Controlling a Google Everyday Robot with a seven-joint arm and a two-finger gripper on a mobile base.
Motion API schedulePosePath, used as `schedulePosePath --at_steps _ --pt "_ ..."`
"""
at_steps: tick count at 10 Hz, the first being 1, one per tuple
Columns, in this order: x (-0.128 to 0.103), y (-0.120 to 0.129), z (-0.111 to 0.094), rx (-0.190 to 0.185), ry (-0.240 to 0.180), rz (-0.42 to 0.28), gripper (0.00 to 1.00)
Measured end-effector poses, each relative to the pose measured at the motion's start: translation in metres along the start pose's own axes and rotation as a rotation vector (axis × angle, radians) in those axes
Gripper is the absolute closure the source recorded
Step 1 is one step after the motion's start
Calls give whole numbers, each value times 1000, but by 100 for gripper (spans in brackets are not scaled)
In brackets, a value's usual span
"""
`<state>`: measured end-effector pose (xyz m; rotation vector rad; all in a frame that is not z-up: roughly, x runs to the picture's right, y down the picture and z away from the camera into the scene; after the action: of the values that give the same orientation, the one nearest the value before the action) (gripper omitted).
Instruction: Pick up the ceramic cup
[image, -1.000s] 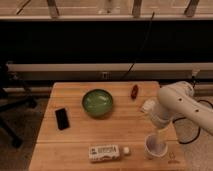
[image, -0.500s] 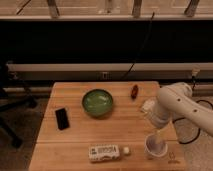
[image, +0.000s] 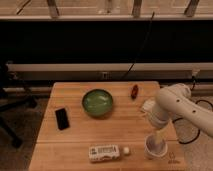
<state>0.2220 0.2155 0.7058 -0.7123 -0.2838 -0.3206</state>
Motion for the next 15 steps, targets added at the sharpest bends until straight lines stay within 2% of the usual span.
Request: schedulePosePath --at_steps 1,3,4,8,10,11,12,13,15 --pt "-2 8 6 -7 -6 -6 20" --pt "-8 10 12 -3 -10 -24 21" --pt "-7 12 15 -5 -7 -25 27" --pt "-6 16 21 -7 -5 -34 64" --pt "-5 18 25 -12 -5 -44 87" --pt "-4 19 25 -35 -27 -47 95" --pt "-4 16 23 -55 -67 -49 100" --pt "-4 15 19 -45 -74 -49 100" --pt "-4 6 4 -23 -31 -53 100"
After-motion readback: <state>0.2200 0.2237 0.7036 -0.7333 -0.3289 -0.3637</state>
